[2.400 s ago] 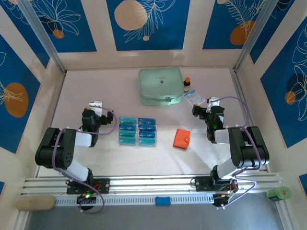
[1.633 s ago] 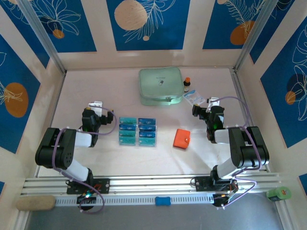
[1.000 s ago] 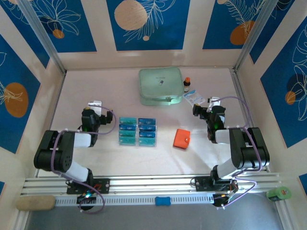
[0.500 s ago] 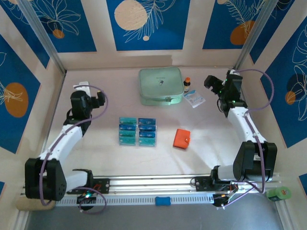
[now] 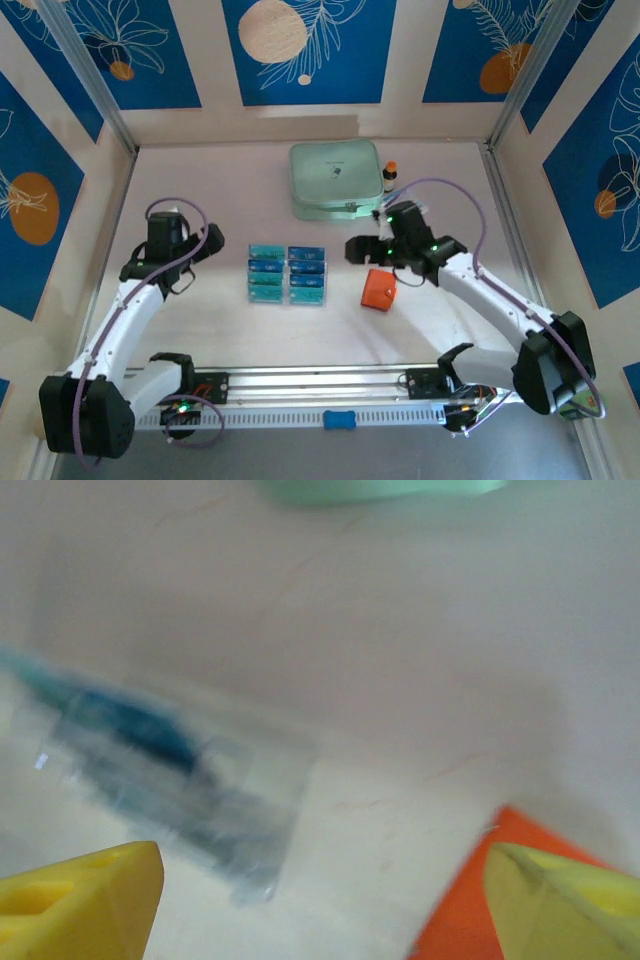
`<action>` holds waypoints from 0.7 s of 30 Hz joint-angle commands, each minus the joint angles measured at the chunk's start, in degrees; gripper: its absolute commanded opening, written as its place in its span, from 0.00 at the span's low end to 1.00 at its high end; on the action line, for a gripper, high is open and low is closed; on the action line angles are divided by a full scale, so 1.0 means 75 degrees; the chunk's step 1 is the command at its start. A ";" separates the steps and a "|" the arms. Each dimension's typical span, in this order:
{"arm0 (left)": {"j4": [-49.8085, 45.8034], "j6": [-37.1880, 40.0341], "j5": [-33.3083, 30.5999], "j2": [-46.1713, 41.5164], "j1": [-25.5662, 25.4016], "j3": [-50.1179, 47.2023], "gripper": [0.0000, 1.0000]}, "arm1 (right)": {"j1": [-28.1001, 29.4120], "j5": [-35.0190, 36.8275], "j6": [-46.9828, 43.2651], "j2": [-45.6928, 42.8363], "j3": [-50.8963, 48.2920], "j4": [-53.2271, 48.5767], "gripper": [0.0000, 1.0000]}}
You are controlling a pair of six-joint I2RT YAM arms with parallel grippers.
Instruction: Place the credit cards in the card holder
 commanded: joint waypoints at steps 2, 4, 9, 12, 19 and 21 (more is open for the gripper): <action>-0.0784 -0.0523 -0.0105 0.0117 -0.0285 -0.0530 1.00 | 0.1791 0.1430 -0.0154 0.0126 -0.0338 -0.0455 0.85; -0.0798 -0.0499 -0.0300 0.0248 -0.0498 -0.0617 1.00 | 0.2566 0.1997 -0.0204 0.0455 -0.0361 -0.0450 0.86; -0.0935 -0.0348 -0.1278 0.0692 -0.1139 -0.0471 1.00 | 0.3704 0.2922 -0.0321 0.1553 -0.0148 -0.0450 0.89; -0.0865 -0.0373 -0.1764 0.0963 -0.1456 -0.0419 1.00 | 0.4003 0.3243 -0.0339 0.2144 0.0027 -0.0384 0.90; -0.0724 -0.0417 -0.2122 0.1669 -0.1899 -0.0289 1.00 | 0.4167 0.3783 -0.0386 0.2882 0.0287 -0.0149 0.91; -0.0649 -0.0435 -0.2121 0.1790 -0.1949 -0.0295 1.00 | 0.4168 0.4051 -0.0386 0.3022 0.0356 -0.0127 0.91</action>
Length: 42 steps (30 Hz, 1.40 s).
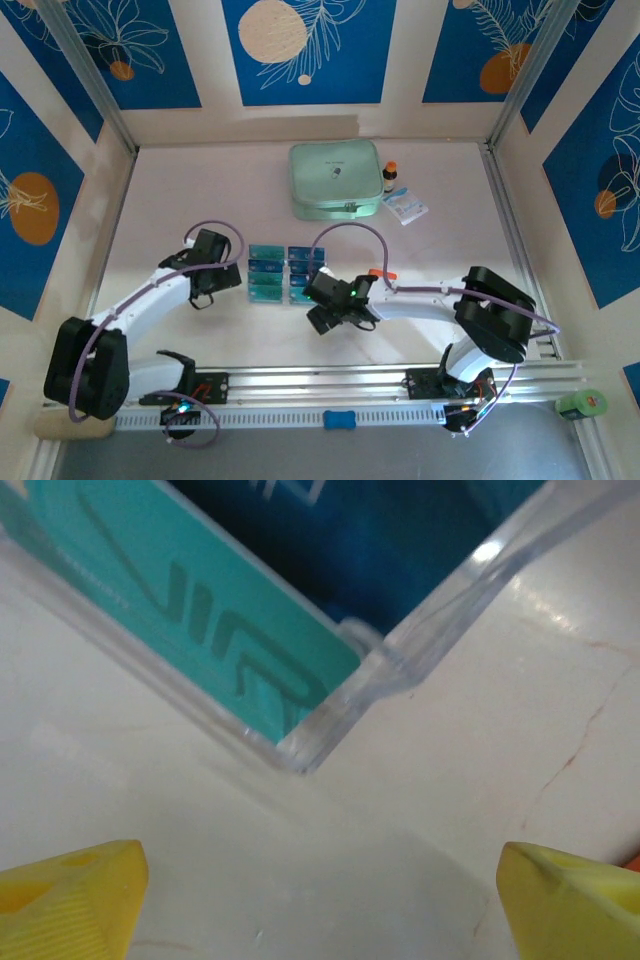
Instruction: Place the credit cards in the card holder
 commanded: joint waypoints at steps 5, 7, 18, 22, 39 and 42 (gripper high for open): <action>0.0321 -0.0187 -0.0242 0.0397 -0.0193 0.0149 1.00 | 0.0019 0.1041 -0.0176 0.0442 0.0463 0.0083 0.91; 0.0410 -0.0210 -0.0231 0.0561 -0.0238 0.0159 1.00 | -0.0019 0.1125 -0.0208 0.0576 0.0519 0.0109 0.91; 0.0823 -0.0224 -0.0191 0.1382 -0.0512 0.0523 1.00 | -0.0642 0.1607 -0.0283 0.0894 0.0660 0.0116 0.91; 0.0944 -0.0195 -0.0183 0.1763 -0.0644 0.0804 1.00 | -0.1055 0.1584 -0.0386 0.0916 0.0655 0.0196 0.91; 0.0880 -0.0024 -0.0400 0.4110 -0.1466 0.3171 1.00 | -0.2716 0.1260 -0.0704 0.1000 0.0620 0.0505 0.91; 0.0820 -0.0024 -0.0437 0.4423 -0.1570 0.3539 1.00 | -0.2878 0.1114 -0.0650 0.0945 0.0650 0.0465 0.91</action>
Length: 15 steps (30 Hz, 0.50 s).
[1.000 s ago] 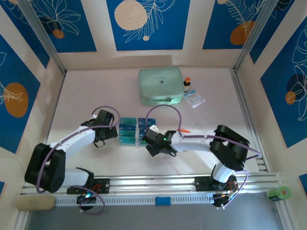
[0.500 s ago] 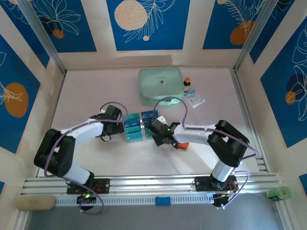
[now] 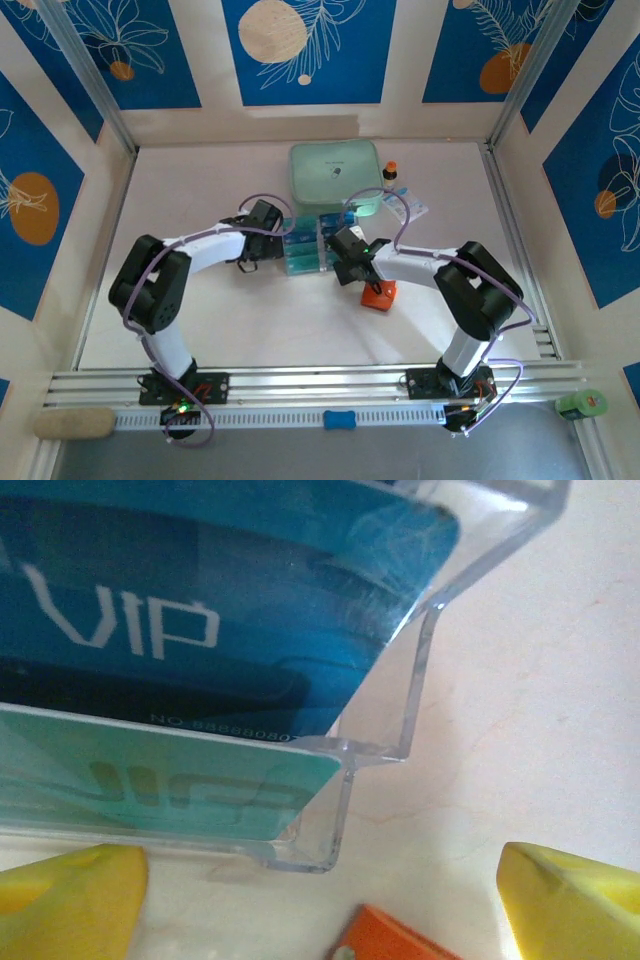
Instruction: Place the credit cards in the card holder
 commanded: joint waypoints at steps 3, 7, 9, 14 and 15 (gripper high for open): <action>-0.0245 0.0076 -0.0193 0.0495 -0.0204 0.0654 1.00 | -0.0263 -0.0380 0.0113 -0.0118 0.0154 -0.0102 0.91; -0.0264 0.0017 -0.0192 0.0618 -0.0207 0.0752 1.00 | -0.0384 -0.0773 0.0194 -0.0507 0.0050 -0.0232 0.91; -0.0250 0.0009 -0.0229 0.0575 -0.0215 0.0713 1.00 | -0.0396 -0.0967 0.0230 -0.0847 -0.0042 -0.0357 0.91; -0.0247 0.0097 -0.0449 0.0289 -0.0087 0.0536 1.00 | -0.0450 -0.1260 0.0541 -0.1859 -0.0255 -0.0991 0.91; -0.0238 0.0119 -0.0457 0.0223 -0.0036 0.0506 1.00 | -0.0488 -0.1336 0.0670 -0.2056 -0.0282 -0.1140 0.91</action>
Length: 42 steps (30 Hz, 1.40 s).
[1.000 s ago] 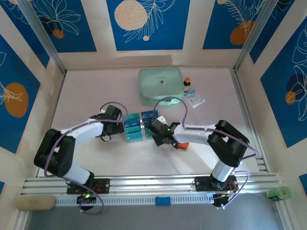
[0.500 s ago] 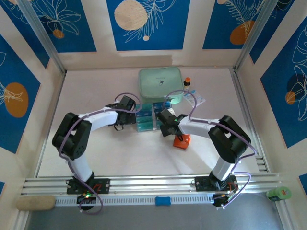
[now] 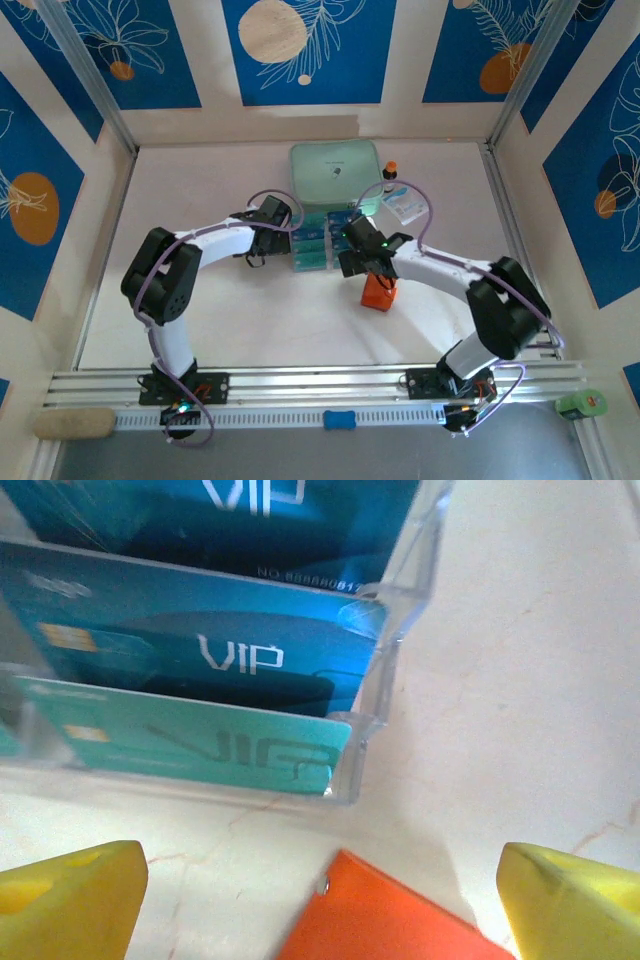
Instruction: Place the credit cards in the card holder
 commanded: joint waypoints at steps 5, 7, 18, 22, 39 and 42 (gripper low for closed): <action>-0.0203 0.0293 -0.0325 -0.0884 0.0552 -0.0347 1.00 | -0.0663 -0.1460 0.1470 -0.1657 -0.0533 -0.1380 0.91; -0.0204 0.0377 -0.0306 -0.1204 0.0750 -0.0524 1.00 | -0.0952 -0.1994 0.1967 -0.2152 -0.0785 -0.1554 0.90; -0.0111 0.0288 0.1054 -0.3490 0.1128 -0.1721 1.00 | -0.2601 -0.4461 0.4505 -0.4818 -0.2983 -0.1802 0.80; 0.0080 -0.0023 0.1912 -0.3752 0.1094 -0.2052 1.00 | -0.2904 -0.5141 0.4916 -0.5062 -0.3614 -0.1329 0.67; 0.0594 -0.0582 0.2513 -0.3432 0.0381 -0.2098 1.00 | -0.3052 -0.5777 0.5156 -0.4033 -0.4019 0.0221 0.40; 0.0588 -0.0574 0.2513 -0.3379 0.0320 -0.2017 1.00 | -0.3058 -0.5743 0.5099 -0.3892 -0.4032 0.0213 0.40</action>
